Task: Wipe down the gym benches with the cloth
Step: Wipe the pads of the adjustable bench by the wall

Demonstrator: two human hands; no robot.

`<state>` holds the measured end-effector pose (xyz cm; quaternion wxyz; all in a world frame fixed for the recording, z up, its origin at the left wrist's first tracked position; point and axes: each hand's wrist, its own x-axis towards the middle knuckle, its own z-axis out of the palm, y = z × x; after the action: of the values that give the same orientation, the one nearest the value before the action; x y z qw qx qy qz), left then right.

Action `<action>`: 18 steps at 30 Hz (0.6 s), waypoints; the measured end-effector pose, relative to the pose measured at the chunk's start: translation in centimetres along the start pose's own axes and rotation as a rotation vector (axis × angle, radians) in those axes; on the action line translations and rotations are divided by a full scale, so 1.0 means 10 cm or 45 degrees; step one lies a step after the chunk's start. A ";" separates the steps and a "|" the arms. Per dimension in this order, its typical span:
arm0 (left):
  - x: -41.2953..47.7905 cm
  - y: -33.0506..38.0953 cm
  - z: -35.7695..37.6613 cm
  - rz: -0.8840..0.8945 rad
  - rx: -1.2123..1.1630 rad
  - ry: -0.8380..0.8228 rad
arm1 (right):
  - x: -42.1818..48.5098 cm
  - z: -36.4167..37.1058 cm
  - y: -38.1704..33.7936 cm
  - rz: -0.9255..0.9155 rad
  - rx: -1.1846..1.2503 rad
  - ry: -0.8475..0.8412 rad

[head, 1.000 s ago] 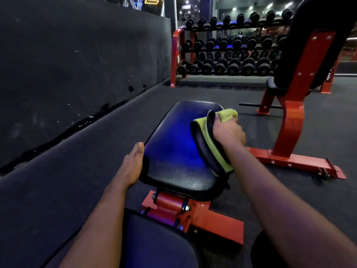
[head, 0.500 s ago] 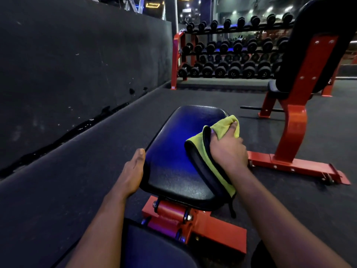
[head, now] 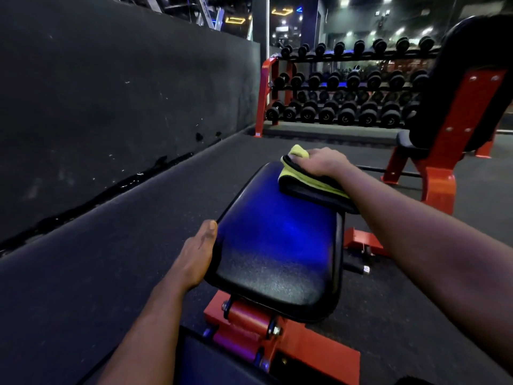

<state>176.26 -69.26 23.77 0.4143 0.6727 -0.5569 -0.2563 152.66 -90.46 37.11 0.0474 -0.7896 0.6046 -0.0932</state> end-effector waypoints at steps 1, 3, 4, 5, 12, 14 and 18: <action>-0.01 0.01 0.00 -0.002 0.004 0.008 | -0.05 0.03 0.06 -0.044 0.018 0.020; 0.00 0.01 0.00 -0.012 0.011 0.024 | -0.16 0.13 0.26 -0.064 0.145 0.081; 0.00 0.01 0.00 -0.018 0.007 0.026 | -0.20 0.19 0.36 -0.037 0.270 0.105; 0.00 0.00 0.00 -0.021 0.004 0.021 | -0.19 0.25 0.45 0.022 0.392 0.117; 0.05 -0.07 -0.01 -0.011 0.013 -0.029 | 0.19 0.10 -0.02 0.191 0.063 0.055; 0.06 -0.08 -0.02 -0.007 0.028 -0.019 | 0.28 0.10 -0.29 0.075 -0.044 0.050; 0.05 -0.09 -0.01 0.008 0.057 -0.014 | 0.33 0.20 -0.66 -0.157 -0.195 0.033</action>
<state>176.98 -69.63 23.13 0.3968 0.6787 -0.5669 -0.2461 160.11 -91.93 36.66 -0.0266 -0.8254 0.5608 -0.0596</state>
